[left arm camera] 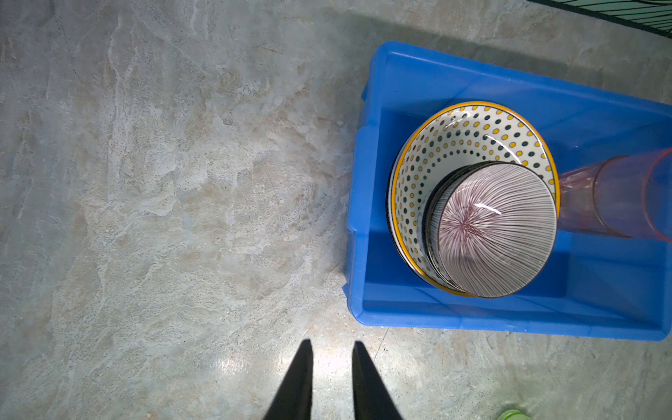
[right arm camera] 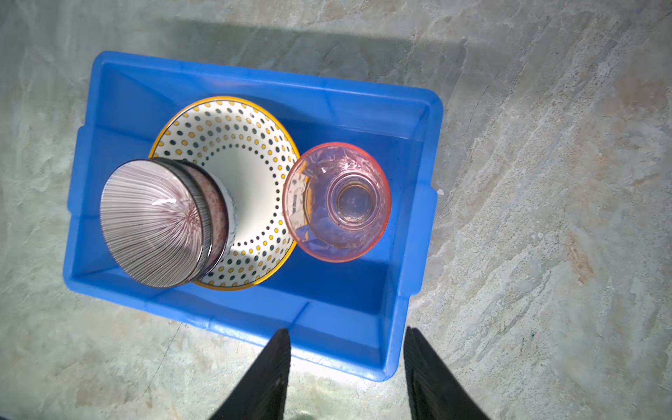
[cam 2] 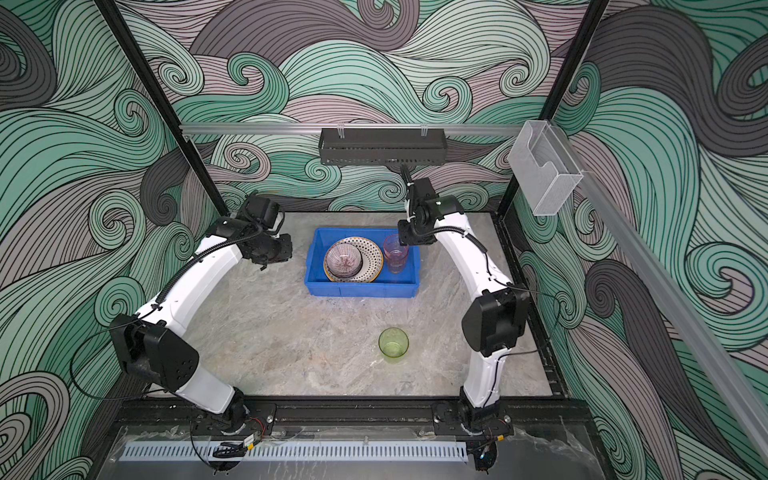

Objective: Place the mixed dishes into the plastic bin
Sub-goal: 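Open the right gripper and raise it off the pink cup, then move the right gripper down to the green cup rim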

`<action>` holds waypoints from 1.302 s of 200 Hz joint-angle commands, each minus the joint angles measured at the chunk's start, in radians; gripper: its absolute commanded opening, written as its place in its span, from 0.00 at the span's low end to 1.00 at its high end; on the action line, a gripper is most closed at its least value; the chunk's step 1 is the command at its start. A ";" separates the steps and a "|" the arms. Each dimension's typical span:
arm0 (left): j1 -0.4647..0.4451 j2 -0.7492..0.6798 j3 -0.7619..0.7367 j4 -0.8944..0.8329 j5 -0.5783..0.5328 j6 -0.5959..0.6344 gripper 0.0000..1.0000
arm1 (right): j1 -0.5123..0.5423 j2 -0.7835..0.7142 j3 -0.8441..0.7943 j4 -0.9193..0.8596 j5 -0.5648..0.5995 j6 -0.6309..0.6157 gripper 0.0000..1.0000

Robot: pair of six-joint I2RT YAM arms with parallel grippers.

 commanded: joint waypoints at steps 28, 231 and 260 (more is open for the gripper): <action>0.008 -0.040 -0.014 -0.033 0.016 -0.009 0.23 | 0.007 -0.114 -0.150 0.051 -0.093 0.019 0.51; 0.008 -0.046 -0.049 0.015 0.107 -0.040 0.24 | 0.218 -0.528 -0.714 0.005 -0.148 0.044 0.43; 0.008 -0.041 -0.048 0.024 0.131 -0.049 0.24 | 0.262 -0.552 -0.786 0.022 -0.147 0.075 0.42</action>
